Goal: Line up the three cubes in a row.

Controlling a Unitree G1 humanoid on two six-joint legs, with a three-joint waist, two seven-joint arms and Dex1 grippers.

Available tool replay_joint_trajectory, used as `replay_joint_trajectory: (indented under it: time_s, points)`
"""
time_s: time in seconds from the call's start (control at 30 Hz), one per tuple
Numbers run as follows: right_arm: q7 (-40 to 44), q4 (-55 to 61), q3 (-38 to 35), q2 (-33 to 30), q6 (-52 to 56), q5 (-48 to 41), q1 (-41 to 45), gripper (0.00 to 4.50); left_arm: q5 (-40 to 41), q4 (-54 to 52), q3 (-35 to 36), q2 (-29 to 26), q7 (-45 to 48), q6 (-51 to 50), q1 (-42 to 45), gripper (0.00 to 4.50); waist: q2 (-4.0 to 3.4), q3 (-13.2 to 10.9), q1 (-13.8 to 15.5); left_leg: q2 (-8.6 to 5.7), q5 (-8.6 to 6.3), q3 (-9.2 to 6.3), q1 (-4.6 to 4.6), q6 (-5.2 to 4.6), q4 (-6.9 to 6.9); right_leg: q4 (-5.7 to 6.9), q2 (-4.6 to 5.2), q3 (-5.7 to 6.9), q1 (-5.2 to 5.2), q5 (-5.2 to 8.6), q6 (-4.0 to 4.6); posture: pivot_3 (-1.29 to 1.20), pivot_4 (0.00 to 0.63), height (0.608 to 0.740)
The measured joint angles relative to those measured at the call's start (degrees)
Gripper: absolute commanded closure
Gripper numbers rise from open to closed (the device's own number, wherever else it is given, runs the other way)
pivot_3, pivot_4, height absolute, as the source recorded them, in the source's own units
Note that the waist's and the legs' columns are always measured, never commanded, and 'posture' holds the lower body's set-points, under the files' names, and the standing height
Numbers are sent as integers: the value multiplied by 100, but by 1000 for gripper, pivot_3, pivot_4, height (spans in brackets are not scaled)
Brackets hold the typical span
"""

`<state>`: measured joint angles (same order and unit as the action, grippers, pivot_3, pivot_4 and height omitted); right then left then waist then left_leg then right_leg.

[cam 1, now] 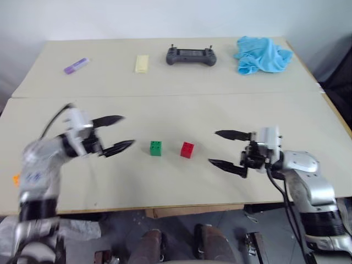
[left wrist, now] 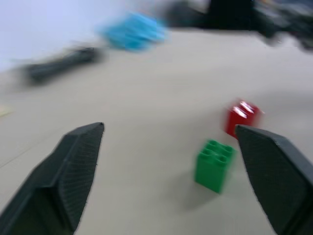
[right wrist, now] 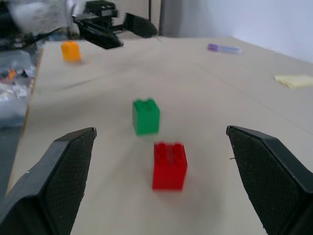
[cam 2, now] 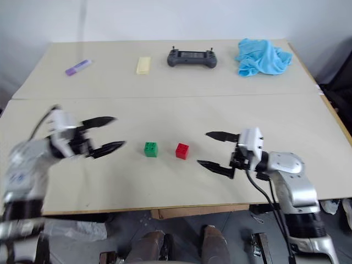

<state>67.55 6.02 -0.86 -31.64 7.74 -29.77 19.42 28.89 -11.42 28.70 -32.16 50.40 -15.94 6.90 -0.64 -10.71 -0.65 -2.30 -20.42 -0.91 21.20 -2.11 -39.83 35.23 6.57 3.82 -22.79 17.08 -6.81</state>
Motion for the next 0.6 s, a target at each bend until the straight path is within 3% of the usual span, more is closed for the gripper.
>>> replay_joint_trajectory:
  time_s: [0.13, 0.3, 0.6]
  points:
    - [226, -159, 333, 163, -36, 44, 335, 0, 239, -1183, 1018, 678, -1123, -318, -1587, 9, -2, 0, 105, -4, -2, -7, -7, -2, -5, -24, 2, 4, 23, 0, 0, 0, 150, 740]
    - [484, -224, 669, 360, -159, 135, 710, 0, 505, -1767, 1798, 1648, -2032, -153, -2756, 9, 4, 0, 183, -2, -8, -4, -8, -1, -11, -40, 2, 1, 22, 0, 0, 0, 150, 740]
    - [572, -393, 936, 731, -277, 220, 1128, 0, 582, -1038, 2342, 3180, -2368, 1086, -4253, 9, 7, 2, 189, 1, -24, 1, -6, -8, -8, -58, 1, 5, 23, 3, 5, 0, 150, 740]
